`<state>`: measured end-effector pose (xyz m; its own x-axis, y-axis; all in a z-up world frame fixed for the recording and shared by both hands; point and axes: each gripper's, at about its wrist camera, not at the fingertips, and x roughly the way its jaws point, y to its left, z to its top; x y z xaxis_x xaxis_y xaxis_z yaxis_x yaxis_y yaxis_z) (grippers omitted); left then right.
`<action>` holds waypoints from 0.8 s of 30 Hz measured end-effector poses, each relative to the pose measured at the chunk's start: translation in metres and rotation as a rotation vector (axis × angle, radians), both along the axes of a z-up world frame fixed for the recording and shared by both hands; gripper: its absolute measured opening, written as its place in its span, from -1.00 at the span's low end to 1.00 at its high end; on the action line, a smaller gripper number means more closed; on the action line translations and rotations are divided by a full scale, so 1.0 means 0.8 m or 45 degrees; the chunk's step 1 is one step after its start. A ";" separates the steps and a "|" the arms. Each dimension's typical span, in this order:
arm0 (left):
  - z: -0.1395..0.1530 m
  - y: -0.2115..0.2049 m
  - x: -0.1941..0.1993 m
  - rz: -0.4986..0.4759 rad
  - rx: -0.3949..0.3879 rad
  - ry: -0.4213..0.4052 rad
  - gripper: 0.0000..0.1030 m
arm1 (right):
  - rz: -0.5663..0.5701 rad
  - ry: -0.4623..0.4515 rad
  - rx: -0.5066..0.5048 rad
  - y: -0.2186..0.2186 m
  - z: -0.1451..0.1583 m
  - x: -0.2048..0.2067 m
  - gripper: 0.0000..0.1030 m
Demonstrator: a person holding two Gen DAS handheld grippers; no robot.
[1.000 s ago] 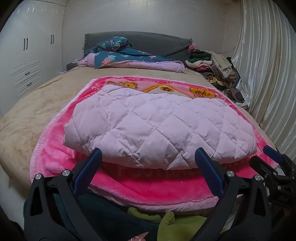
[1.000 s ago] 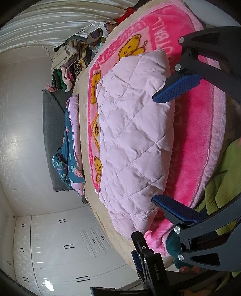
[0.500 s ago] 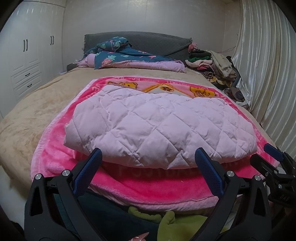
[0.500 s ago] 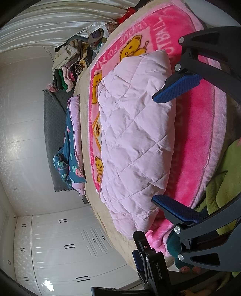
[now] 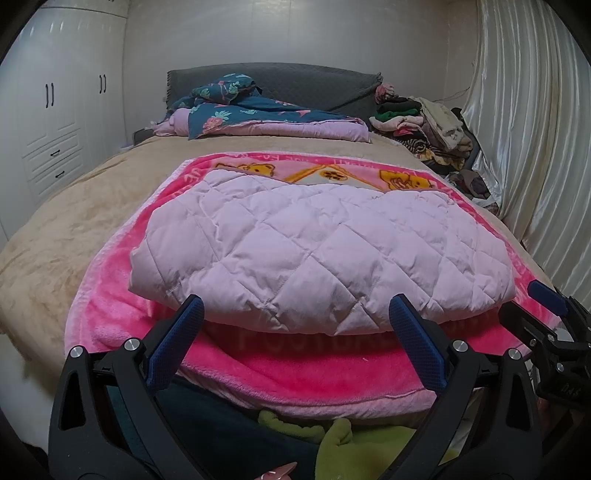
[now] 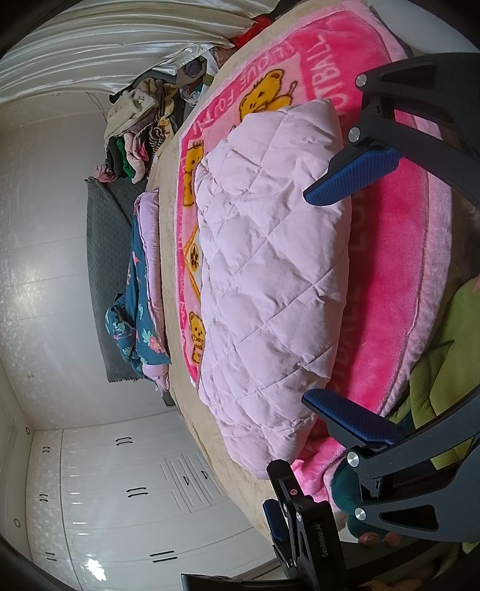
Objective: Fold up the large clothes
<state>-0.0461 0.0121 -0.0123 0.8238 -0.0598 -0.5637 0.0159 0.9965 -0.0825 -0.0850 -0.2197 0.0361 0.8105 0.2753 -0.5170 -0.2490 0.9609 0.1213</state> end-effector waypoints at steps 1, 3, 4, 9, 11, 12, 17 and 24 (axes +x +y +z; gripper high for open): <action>0.000 -0.002 0.001 0.001 -0.002 0.000 0.82 | 0.001 0.000 0.000 0.000 0.000 0.000 0.92; 0.000 -0.001 0.000 0.002 -0.001 0.001 0.82 | 0.001 0.001 -0.001 0.000 0.000 0.000 0.92; 0.000 -0.002 0.001 0.001 0.000 0.002 0.82 | 0.002 0.001 -0.001 0.000 0.000 0.000 0.92; 0.000 -0.001 0.000 0.000 0.001 0.000 0.82 | 0.002 0.001 0.000 0.000 0.000 0.000 0.92; 0.000 -0.003 0.001 0.001 0.001 0.001 0.82 | 0.002 0.002 -0.002 0.000 0.001 0.001 0.92; 0.000 -0.001 0.000 0.000 0.000 0.004 0.82 | 0.003 0.002 -0.002 0.000 0.000 0.000 0.92; 0.000 0.000 -0.001 -0.001 0.001 0.001 0.82 | 0.002 0.003 -0.002 0.000 0.000 0.001 0.92; -0.001 -0.001 0.000 0.001 0.005 0.007 0.82 | 0.005 0.002 -0.006 -0.001 0.000 0.000 0.92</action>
